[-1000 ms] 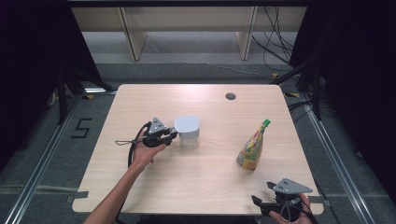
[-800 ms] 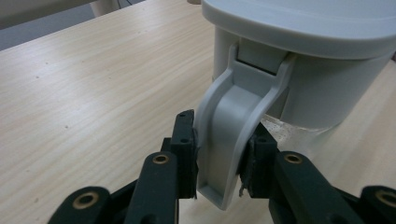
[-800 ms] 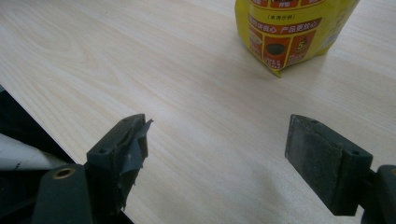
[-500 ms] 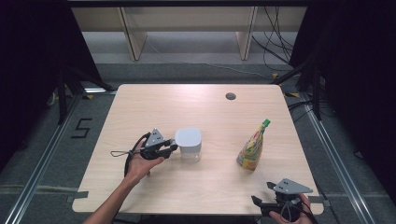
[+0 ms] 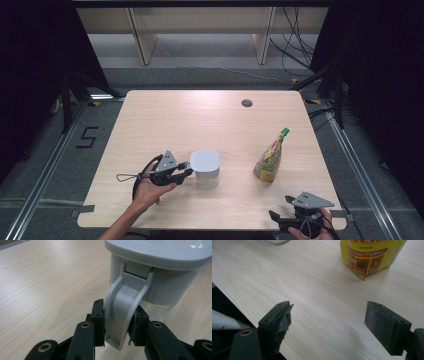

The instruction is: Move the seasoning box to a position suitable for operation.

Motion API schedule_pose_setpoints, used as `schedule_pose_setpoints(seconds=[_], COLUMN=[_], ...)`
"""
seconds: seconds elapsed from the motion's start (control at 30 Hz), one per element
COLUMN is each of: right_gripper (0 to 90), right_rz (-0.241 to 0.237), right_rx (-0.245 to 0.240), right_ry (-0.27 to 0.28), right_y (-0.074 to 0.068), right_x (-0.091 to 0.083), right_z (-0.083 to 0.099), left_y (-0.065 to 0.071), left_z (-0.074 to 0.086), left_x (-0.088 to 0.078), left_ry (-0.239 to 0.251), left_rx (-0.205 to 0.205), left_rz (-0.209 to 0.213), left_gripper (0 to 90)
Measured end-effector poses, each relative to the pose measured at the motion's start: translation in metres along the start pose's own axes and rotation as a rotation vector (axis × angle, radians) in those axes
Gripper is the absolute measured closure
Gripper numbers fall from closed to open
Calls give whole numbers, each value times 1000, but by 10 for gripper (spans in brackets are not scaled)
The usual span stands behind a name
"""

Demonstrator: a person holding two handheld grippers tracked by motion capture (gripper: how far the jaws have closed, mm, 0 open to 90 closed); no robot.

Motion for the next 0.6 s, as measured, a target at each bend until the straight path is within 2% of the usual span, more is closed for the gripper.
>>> schedule_pose_setpoints(seconds=[0.03, 0.07, 0.1, 0.13, 0.17, 0.27, 0.33, 0.37, 0.43, 0.47, 0.53, 0.6], right_gripper=[223, 223, 223, 223, 223, 223, 223, 223, 223, 223, 223, 223], right_rz=[-5, -5, -8, -8, -3, -12, -13, 2, 0, -1, 0, -2], right_rx=[11, 7, -13, -13, -24, -19, -24, -21, -32, -32, 11, 18], right_ry=[-8, -3, 0, 0, 6, -1, 3, 7, 9, 8, -10, -10], right_y=[-1, -1, 0, 0, 1, 1, 1, 1, 2, 2, -1, -2], right_x=[0, 0, 1, 1, 1, 1, 1, 0, 1, 1, 0, 0], right_z=[0, 0, 0, 0, 0, 0, 0, 0, 0, 0, 1, 1], left_y=[2, 4, 7, 7, 8, 11, 14, 15, 20, 21, 24, 26], left_z=[1, 1, 2, 2, 2, 3, 4, 4, 5, 5, 5, 6], left_x=[0, -1, -2, -2, -4, -5, -5, -6, -7, -7, -8, -9], left_ry=[6, 3, 5, 5, -2, 0, 1, -4, 2, 3, 0, -7], left_rx=[-1, -3, -10, -10, 8, -7, 8, 16, 7, 24, 21, 35], left_rz=[12, 6, 25, 25, 32, 41, 49, 48, 53, 59, 67, 70], left_gripper=[692, 692, 690, 689, 689, 690, 690, 689, 690, 689, 690, 689])
Point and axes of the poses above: each handheld gripper's, and its own axes: x roughly forward along the jaws, z roughly out of its underside, y roughly to its right, the point moved 1 cm from there along x, roughly forward along the jaws, and after that the axes turned 2 degrees about -x, right-handed, at the moved point
